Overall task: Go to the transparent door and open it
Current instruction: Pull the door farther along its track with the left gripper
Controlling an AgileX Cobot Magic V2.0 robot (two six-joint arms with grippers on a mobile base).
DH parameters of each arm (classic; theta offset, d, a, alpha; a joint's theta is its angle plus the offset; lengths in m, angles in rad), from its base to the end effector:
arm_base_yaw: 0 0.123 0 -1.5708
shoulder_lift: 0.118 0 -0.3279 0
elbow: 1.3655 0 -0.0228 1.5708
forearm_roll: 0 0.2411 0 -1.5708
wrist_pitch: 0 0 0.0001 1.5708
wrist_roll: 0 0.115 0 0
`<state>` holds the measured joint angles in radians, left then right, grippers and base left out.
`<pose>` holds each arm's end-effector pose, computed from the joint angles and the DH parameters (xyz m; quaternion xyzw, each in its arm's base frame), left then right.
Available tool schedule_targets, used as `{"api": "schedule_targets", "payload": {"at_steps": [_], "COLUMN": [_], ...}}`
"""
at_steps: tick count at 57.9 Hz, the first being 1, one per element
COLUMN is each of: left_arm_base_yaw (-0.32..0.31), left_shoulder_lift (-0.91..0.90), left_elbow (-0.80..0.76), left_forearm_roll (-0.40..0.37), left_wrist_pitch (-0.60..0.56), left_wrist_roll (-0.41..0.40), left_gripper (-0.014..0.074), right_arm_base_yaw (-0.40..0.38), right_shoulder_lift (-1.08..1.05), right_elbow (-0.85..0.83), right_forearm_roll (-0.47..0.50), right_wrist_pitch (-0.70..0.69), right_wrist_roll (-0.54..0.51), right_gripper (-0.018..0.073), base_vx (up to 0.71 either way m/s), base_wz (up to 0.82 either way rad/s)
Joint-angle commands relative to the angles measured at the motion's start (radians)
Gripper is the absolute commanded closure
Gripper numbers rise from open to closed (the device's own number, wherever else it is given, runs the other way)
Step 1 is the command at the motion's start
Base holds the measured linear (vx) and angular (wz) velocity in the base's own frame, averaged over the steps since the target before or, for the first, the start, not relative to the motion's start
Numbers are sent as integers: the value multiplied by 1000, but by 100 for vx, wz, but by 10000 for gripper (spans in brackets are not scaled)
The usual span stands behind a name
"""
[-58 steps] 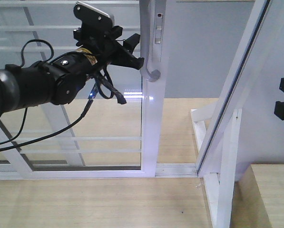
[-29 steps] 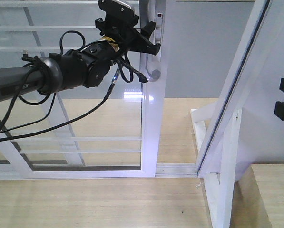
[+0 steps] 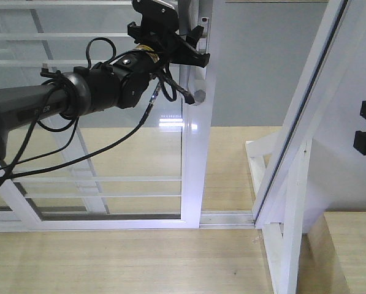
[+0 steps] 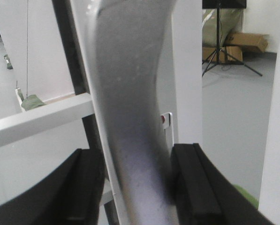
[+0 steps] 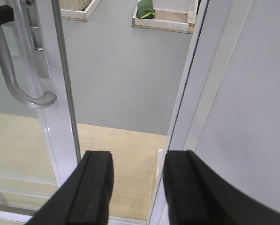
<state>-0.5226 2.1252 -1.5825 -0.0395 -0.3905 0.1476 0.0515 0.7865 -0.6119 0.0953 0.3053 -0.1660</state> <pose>0.4736 -0.2708 0.2864 0.2225 0.6950 -0.1343 0.6704 0.1454 0.0108 0.3385 -0.0605 0.8288 0.0053 0.5562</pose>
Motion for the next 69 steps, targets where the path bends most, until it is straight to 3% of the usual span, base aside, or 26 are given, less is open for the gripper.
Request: {"api": "schedule_targets", "payload": {"at_steps": [1,16,37,51,69], "left_arm_base_yaw": [44,90,149,227,334], "left_shoulder_lift": [-91,-120,-121,-185,-280], "left_elbow": [-34,-34,-34,-34,-34], "left_forearm_roll": [-72,-178,-177,-153,-114], "left_wrist_pitch": [-4,92,133,333,423], "left_wrist_roll": [32,30,30,49,58], "left_gripper": [160,160,160,165,224], "right_arm_base_yaw": [-5,-5,-5,-5,-5], "right_shoulder_lift": [-5,-5,-3,-3,-3], "right_elbow": [-30,-30,-30,-30,-30], "right_forearm_roll": [-7,-7,-11,-14,-14], "right_wrist_pitch": [-71,-71,-71,-69,-73], "right_wrist_roll": [-7,-7,-7,-7,-11], "right_gripper": [217,217,217,217,217], "base_vx": [0,0,0,0,0], "base_wz": [0,0,0,1,0]}}
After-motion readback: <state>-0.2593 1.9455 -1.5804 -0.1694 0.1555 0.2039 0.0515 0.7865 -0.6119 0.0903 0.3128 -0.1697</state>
